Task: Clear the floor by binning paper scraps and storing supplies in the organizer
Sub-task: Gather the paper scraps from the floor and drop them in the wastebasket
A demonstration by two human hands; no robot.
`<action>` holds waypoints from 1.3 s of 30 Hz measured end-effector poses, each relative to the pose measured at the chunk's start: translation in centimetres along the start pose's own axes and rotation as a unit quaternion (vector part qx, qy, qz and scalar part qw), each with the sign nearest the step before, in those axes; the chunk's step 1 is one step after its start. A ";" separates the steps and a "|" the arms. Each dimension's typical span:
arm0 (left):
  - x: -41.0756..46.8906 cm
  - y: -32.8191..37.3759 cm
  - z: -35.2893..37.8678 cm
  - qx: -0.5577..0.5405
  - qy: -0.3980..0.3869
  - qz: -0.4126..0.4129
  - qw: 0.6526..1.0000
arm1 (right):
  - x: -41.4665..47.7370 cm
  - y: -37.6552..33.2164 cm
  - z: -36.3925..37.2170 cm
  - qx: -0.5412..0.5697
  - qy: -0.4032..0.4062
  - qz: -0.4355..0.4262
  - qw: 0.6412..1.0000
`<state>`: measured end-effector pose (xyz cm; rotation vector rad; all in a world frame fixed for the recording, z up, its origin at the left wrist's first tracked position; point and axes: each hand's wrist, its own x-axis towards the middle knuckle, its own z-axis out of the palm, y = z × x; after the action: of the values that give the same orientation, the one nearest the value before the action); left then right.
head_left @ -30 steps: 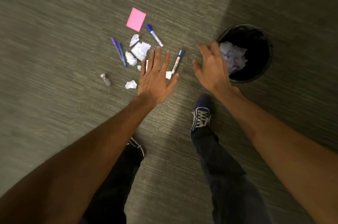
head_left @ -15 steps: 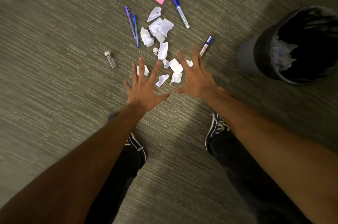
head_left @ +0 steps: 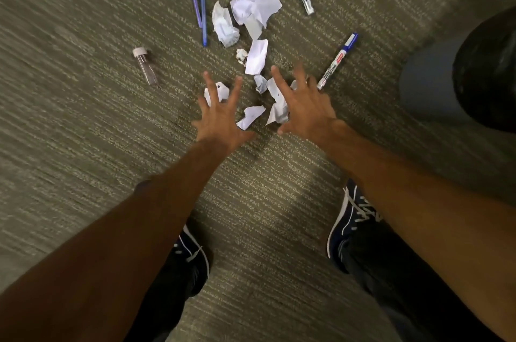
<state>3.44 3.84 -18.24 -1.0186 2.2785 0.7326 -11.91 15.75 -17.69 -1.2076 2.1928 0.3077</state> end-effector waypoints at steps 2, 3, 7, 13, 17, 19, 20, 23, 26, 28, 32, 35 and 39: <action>0.4 0.4 0.1 -0.008 0.011 0.000 1.000 | 0.6 -0.2 0.1 0.030 -0.004 0.012 0.999; 0.6 0.6 0.2 -0.010 0.015 0.000 1.000 | 0.8 -0.3 0.0 0.045 -0.006 0.015 0.999; 1.7 1.3 0.1 -0.024 0.032 0.006 0.999 | 2.2 -0.9 -0.8 0.089 0.016 0.012 0.996; 3.2 1.7 -0.4 0.006 -0.003 0.021 1.000 | 4.9 -2.0 -2.6 0.061 0.033 -0.030 0.997; 3.5 1.3 -1.0 0.008 0.001 0.029 1.000 | 6.4 -2.3 -3.1 0.024 -0.007 -0.068 0.997; 3.5 1.1 -1.4 0.006 0.007 0.029 1.000 | 6.7 -2.4 -3.2 0.010 -0.006 -0.086 0.996; 3.5 1.0 -1.6 0.009 0.007 0.030 0.999 | 6.7 -2.4 -3.2 0.011 0.003 -0.093 0.996; 3.5 0.9 -2.1 0.019 0.017 0.027 0.999 | 6.4 -2.4 -3.4 -0.001 0.021 -0.106 0.994; 3.6 1.0 -2.3 0.028 0.036 0.035 0.998 | 6.0 -2.2 -3.3 -0.035 0.036 -0.127 0.991; 3.5 1.0 -2.3 0.036 0.053 0.043 0.997 | 5.8 -2.1 -3.2 -0.048 0.037 -0.134 0.989; 3.4 1.1 -2.5 0.044 0.067 0.060 0.995 | 5.5 -1.9 -3.6 -0.061 0.034 -0.147 0.987; 3.0 1.5 -2.9 0.033 0.085 0.063 0.994 | 4.8 -1.6 -3.8 -0.040 0.046 -0.144 0.988; 1.3 2.3 -4.8 -0.008 0.125 0.065 0.990 | 3.0 -1.2 -5.5 0.004 0.068 -0.129 0.989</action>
<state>-0.26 1.36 -15.11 -1.0257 2.5779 0.7119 -14.32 10.40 -15.08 -1.5280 2.1138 0.1127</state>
